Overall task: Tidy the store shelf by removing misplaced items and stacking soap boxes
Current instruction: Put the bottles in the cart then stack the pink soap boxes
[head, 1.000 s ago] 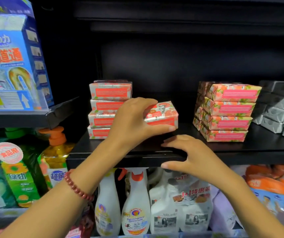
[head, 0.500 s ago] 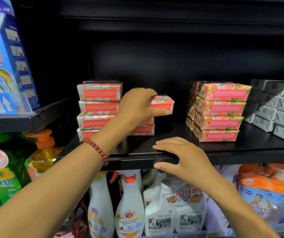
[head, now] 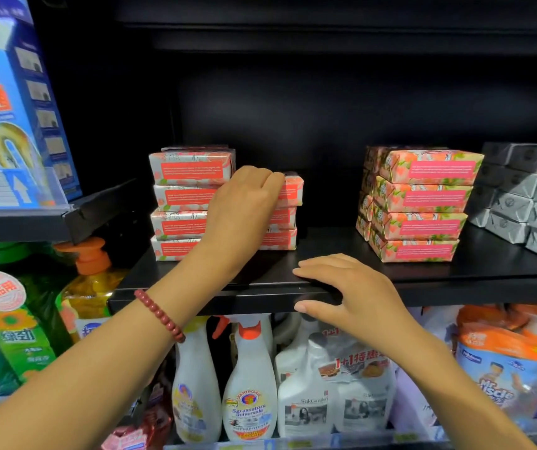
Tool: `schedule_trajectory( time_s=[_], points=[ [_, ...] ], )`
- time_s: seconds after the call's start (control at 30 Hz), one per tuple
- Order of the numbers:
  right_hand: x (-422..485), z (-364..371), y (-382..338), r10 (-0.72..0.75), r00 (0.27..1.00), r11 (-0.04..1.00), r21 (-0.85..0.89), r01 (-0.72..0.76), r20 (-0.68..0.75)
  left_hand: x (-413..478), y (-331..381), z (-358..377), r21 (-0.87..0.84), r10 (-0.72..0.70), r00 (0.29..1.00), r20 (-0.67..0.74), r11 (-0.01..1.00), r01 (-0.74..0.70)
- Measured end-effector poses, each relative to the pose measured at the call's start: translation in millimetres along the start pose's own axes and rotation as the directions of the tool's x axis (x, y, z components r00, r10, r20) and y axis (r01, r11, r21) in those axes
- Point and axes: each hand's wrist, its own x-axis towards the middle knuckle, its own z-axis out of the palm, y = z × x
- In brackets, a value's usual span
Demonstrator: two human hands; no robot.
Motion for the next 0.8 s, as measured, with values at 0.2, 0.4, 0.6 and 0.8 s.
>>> schedule_trajectory(
  time_s=[0.2,0.4,0.6,0.8],
  points=[
    [0.3,2.0,0.1,-0.001,1.0,1.0,-0.006,0.001,-0.016,-1.3,7.5,-2.6,0.059,-0.032,0.999,0.043,0.998,0.029],
    [0.0,-1.5,-0.9,-0.009,1.0,1.0,-0.005,0.009,0.003,-14.7,2.0,-3.0,0.003,-0.006,1.0,0.0,1.0,0.006],
    [23.0,-19.4,-14.4,0.065,0.979,0.941,0.338,0.005,-0.195,-82.0,-27.5,-29.2,-0.198,-0.171,0.985,-0.001,0.966,0.168],
    [91.3,-41.1,-61.9,-0.093,0.925,0.961,0.211,0.18,-0.368,-130.3,-46.2,-28.8,-0.214,-0.3,0.943,0.145,0.921,0.326]
  ],
)
